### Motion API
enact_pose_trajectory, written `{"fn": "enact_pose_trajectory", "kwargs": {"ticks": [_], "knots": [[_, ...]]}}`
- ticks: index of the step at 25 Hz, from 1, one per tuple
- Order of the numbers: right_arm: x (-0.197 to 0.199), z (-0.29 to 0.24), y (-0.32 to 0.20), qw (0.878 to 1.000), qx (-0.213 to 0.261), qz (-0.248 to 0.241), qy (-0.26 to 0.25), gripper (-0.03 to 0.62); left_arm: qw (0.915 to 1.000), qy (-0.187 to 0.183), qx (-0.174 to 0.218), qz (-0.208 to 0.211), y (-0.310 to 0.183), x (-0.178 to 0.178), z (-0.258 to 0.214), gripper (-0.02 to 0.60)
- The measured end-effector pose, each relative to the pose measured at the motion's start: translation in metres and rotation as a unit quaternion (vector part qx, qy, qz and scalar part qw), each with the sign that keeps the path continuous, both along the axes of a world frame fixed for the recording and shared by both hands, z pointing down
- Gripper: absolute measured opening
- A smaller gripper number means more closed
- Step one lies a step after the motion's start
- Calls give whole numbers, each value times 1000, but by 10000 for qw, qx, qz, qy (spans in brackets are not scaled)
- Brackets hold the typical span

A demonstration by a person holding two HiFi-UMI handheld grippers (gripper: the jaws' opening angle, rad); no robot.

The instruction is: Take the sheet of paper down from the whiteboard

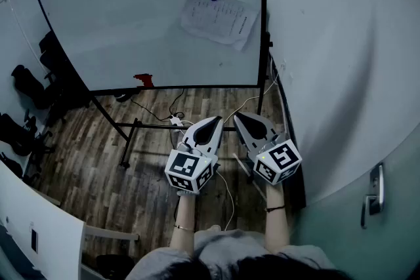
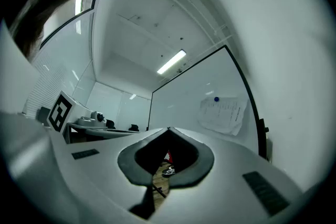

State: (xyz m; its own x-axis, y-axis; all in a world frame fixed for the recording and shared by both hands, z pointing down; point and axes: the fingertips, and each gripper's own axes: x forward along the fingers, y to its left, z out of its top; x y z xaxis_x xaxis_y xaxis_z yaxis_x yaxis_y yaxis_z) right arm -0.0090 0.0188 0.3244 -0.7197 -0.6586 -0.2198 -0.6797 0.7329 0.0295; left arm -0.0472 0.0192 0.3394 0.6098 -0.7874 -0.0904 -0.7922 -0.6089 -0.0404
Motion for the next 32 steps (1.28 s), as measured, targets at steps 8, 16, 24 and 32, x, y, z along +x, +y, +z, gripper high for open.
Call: {"fn": "enact_pose_trajectory", "kwargs": {"ticks": [8,16,24,32], "knots": [[13,16,8,9997,-219,-7,-65,0,9996,-62,-283,-61,14,12,23,6],[14,17,12,9996,-238,-116,-64,0,9991,33,-356,-247,17,10,28,6],[16,19,8,9996,-206,-181,30,0,9981,-54,-390,-481,9,6,30,6],[28,17,-17,9997,-240,-75,-70,0,9951,-697,-332,-618,-9,11,33,6]]}}
